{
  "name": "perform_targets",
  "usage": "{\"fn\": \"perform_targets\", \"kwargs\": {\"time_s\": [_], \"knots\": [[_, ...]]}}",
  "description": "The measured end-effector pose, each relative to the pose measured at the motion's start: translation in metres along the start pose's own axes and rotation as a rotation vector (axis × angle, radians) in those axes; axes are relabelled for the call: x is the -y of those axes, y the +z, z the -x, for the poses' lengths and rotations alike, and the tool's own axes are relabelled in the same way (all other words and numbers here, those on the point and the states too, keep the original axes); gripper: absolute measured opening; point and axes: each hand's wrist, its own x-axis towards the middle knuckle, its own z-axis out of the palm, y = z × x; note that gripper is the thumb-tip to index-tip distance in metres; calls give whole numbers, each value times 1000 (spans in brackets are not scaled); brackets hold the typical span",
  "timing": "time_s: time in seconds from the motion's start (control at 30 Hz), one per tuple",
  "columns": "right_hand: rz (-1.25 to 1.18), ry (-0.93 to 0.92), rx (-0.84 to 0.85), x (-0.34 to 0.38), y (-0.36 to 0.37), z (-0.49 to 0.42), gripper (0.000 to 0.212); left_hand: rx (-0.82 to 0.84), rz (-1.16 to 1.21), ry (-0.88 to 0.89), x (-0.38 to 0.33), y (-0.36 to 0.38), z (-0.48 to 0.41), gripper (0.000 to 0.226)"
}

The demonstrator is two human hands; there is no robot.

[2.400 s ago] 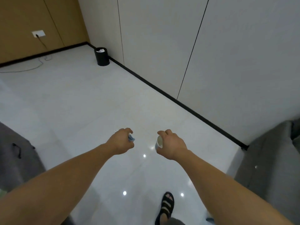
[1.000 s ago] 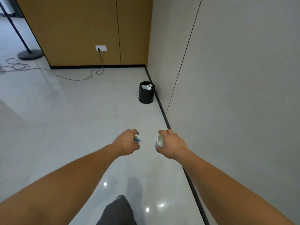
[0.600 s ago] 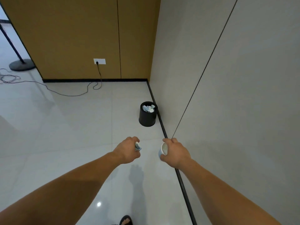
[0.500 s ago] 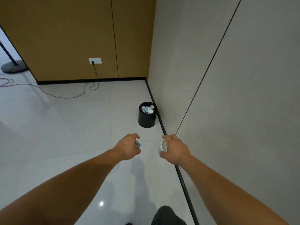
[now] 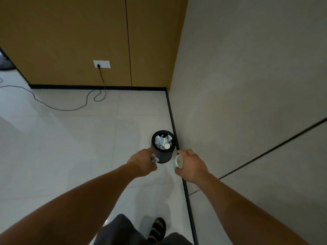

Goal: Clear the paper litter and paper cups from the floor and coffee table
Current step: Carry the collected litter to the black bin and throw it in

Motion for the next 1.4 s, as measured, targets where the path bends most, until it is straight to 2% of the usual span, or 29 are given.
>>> {"fn": "perform_targets", "kwargs": {"time_s": [0.2,0.27,0.43,0.57,0.77,0.93,1.03,1.17,1.27,1.4], "knots": [[-29,21,21,-11,-25,-132,72,30,-22,24,-6,-22,-133,52],[-27,35,18,-18,-25,-181,71,65,-47,41,0,-24,-187,47],[-87,135,49,-38,-6,-304,74,124,-83,90,18,-16,-325,55],[-117,161,28,-63,37,-398,71,121,-99,151,39,24,-420,56],[-116,196,53,-123,142,-523,72,165,-232,222,102,130,-535,50],[-121,166,76,-170,229,-588,75,142,-311,271,155,221,-583,43],[-93,103,79,-182,267,-611,74,134,-443,296,183,247,-603,51],[-97,26,38,-183,291,-619,74,179,-610,295,202,260,-609,70],[-68,-7,4,-183,295,-611,81,188,-603,282,198,261,-605,77],[-12,10,70,-189,292,-598,94,186,-577,219,193,251,-601,76]]}}
